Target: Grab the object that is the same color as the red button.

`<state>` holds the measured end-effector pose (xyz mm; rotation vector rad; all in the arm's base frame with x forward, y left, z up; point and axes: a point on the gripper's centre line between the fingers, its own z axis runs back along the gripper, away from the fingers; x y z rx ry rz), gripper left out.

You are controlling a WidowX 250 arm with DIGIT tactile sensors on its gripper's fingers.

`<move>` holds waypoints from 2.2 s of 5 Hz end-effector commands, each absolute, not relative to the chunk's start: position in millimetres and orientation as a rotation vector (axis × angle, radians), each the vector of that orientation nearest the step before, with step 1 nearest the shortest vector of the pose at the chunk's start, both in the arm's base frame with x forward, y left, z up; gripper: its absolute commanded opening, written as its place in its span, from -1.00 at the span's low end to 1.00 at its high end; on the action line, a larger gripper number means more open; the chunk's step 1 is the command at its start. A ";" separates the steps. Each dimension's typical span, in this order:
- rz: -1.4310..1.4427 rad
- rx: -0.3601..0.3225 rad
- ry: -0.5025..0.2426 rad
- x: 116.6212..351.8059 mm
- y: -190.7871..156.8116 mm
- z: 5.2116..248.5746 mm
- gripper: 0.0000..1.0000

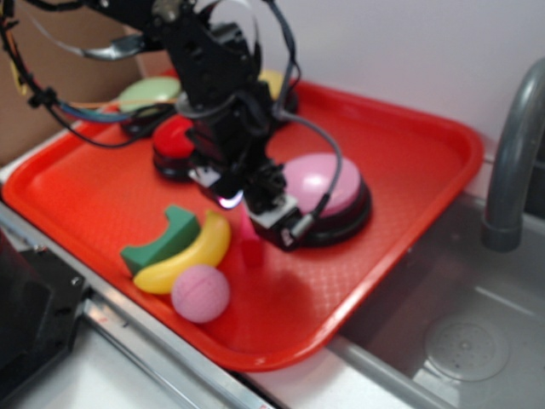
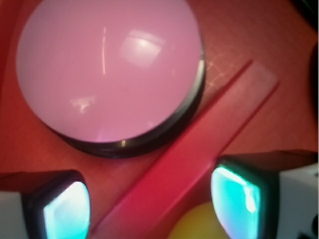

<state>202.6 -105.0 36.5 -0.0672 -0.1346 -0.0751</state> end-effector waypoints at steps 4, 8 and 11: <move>0.080 -0.021 -0.096 191.1 -68.2 35.3 -1.00; 0.025 0.014 -0.100 234.0 -40.1 146.7 -1.00; 0.050 0.018 -0.132 238.5 -14.7 176.9 -1.00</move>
